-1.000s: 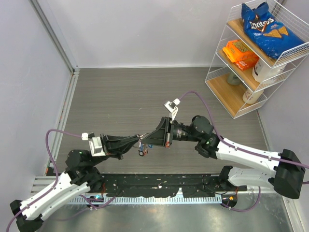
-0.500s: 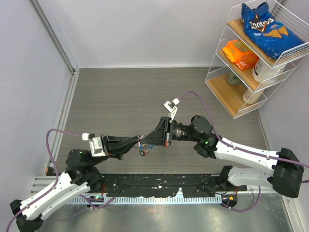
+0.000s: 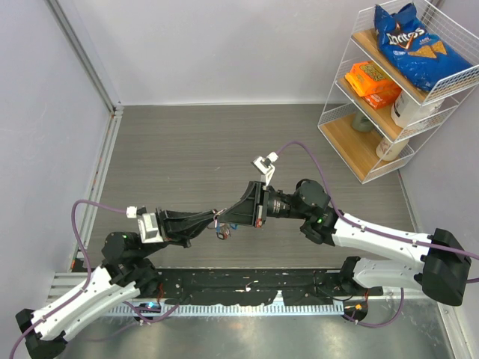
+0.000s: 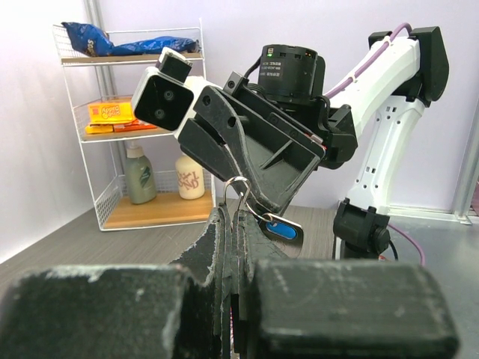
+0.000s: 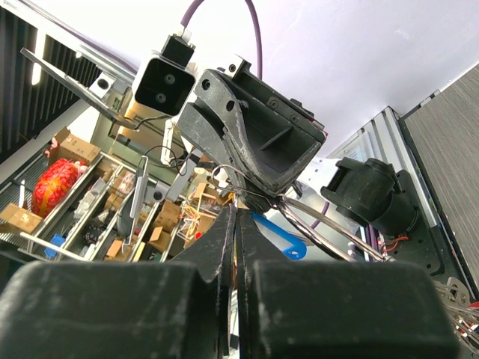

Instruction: Put the keys on the keyring

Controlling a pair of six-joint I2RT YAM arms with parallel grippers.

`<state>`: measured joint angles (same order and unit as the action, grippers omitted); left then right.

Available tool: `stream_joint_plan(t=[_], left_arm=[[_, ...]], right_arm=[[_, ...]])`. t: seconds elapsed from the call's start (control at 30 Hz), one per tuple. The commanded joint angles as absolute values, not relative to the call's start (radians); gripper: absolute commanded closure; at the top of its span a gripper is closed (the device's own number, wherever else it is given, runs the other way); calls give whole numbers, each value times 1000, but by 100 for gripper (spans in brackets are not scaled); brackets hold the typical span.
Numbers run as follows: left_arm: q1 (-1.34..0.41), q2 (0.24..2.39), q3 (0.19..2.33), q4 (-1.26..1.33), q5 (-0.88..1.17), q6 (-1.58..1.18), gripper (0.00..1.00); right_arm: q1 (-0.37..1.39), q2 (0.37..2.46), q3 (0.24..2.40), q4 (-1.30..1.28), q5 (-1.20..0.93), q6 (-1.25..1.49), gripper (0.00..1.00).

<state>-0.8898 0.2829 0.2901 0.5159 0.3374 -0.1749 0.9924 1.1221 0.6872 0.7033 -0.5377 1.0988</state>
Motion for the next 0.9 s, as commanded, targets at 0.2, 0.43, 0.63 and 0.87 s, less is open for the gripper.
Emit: stream_joint_plan(t=[0.2, 0.43, 0.63, 0.87], left_arm=[[-888, 273, 291, 609, 376, -181, 100], [-890, 273, 295, 604, 356, -179, 100], [-890, 278, 290, 610, 351, -163, 100], [-890, 273, 262, 658, 351, -153, 100]], right_arm=[[979, 1121, 696, 752, -505, 1106, 94], [979, 1123, 706, 732, -506, 1106, 94], [979, 1121, 703, 724, -505, 1135, 94], [979, 1134, 706, 721, -495, 1163, 94]])
